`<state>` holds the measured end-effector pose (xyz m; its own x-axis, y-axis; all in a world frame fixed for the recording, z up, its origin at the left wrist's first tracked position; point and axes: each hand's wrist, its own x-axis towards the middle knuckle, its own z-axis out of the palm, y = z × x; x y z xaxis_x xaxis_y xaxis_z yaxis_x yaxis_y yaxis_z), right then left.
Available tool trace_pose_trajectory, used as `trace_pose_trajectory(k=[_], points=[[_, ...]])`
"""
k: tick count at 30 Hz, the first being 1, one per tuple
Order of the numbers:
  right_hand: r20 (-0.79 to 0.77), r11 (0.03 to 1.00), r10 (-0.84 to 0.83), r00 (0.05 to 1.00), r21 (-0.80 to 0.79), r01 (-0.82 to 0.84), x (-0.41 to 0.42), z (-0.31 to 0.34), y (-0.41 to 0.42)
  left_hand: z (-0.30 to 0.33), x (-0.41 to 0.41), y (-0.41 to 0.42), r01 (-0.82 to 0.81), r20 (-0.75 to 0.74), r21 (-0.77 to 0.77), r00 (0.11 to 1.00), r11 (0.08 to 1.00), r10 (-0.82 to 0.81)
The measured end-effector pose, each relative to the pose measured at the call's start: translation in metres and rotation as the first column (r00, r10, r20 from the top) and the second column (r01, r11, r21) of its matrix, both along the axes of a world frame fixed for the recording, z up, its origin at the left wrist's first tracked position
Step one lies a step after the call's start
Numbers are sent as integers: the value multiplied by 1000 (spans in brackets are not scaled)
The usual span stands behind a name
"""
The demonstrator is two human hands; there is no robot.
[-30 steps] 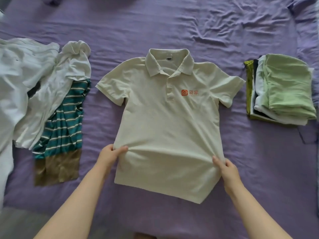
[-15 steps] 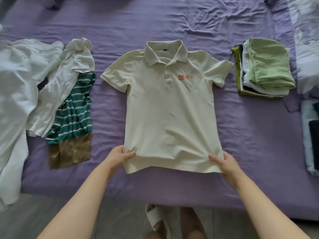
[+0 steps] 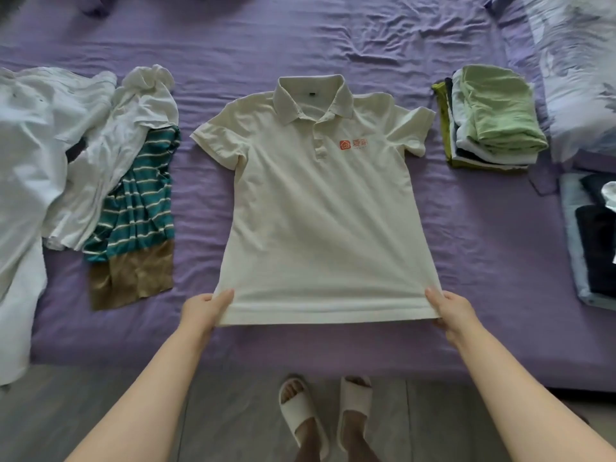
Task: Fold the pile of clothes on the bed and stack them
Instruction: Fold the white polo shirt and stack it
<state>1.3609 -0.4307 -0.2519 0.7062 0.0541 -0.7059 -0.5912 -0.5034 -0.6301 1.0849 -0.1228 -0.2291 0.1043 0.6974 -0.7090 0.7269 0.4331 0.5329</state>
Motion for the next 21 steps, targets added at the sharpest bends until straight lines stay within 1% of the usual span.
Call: trace_pose_trajectory(k=[2,5,8,10,11,14,15,17,21], points=[[-19,1000,-16,1000,-4,16,-2,-10,-1,-6,-5,-4,-4,46,10,999,1000,3],[13,999,-33,999,6,33,-3,-15,-1,-10,-4,-8,-13,97,37,995,999,10],[21,997,-63,998,40,62,0,-14,2,-11,1,-12,-65,107,56,992,996,59],[-14,989,-114,993,88,114,2,-13,3,-12,4,-12,-68,119,47,991,997,62],[-41,985,-136,990,106,139,3,-11,3,-12,6,-12,-66,134,11,989,998,64],[-129,978,-146,981,129,163,1,-9,1,-11,7,-12,-89,166,-162,979,983,116],[-141,979,-146,979,123,163,-1,-10,0,-12,7,-13,-98,164,-179,978,979,128],[-128,980,-156,979,102,169,-4,-13,-3,-13,6,-14,-109,145,-152,981,982,131],[-75,989,-126,989,62,131,-6,-14,-3,-13,1,-15,-74,93,2,993,997,74]])
